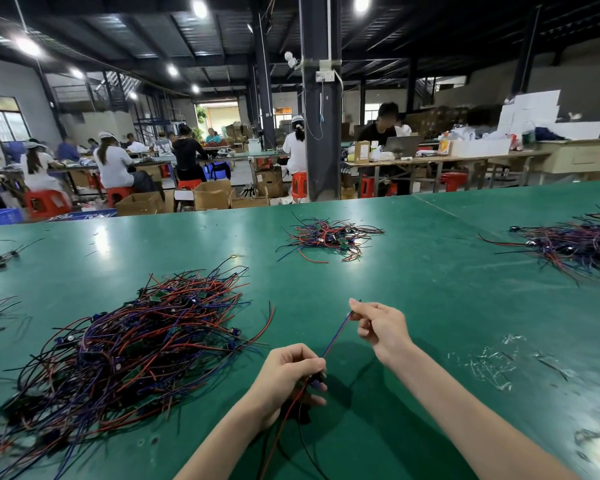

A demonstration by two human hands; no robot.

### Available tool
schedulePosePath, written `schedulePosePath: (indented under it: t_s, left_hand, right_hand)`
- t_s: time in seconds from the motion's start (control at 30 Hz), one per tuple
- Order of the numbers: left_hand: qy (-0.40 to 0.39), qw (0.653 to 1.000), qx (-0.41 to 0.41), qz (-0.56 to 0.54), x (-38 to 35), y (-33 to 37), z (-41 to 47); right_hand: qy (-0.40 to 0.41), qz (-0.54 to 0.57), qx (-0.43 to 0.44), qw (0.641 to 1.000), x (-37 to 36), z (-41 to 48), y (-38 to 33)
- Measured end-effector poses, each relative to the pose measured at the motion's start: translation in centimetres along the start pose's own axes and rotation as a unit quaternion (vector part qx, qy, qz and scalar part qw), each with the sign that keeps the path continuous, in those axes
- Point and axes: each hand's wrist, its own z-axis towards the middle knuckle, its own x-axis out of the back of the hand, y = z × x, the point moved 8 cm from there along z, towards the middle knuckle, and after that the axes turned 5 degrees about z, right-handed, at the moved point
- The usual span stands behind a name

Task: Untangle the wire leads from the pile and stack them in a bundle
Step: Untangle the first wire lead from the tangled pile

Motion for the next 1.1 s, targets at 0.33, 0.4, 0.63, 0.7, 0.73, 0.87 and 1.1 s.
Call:
schedulePosePath:
  t_s: [0.33,0.4,0.63,0.7,0.73,0.87,1.1]
  left_hand:
    - [-0.003,1.000,-0.006,0.006,-0.1,0.1,-0.1]
    - [-0.005,1.000,-0.007,0.006,-0.2,0.2,-0.2]
    - [-0.032,0.999,-0.014,0.023,-1.2,0.4,-0.7]
    - [-0.030,0.999,-0.012,0.026,-1.1,0.4,-0.7]
    - [-0.029,0.999,-0.010,0.023,-1.1,0.4,-0.7]
    - [-0.033,0.999,-0.008,0.012,-1.2,0.4,-0.7]
    - [-0.044,0.999,-0.006,-0.001,-1.4,0.4,-0.7]
  right_hand:
    - [-0.061,0.248,-0.266,0.930,-2.0,-0.8,3.1]
    - [-0.052,0.254,-0.268,0.928,-1.8,-0.7,3.2]
    - [-0.032,0.150,-0.166,0.974,-0.9,0.1,2.2]
    - [-0.037,0.012,-0.027,0.999,-0.4,0.5,0.4]
    - [-0.049,-0.054,0.041,0.996,-0.5,0.4,-0.4]
    - [-0.073,-0.348,0.327,0.875,-1.7,-1.2,-3.0]
    - [-0.068,-0.393,0.405,0.823,-2.1,-1.7,-3.0]
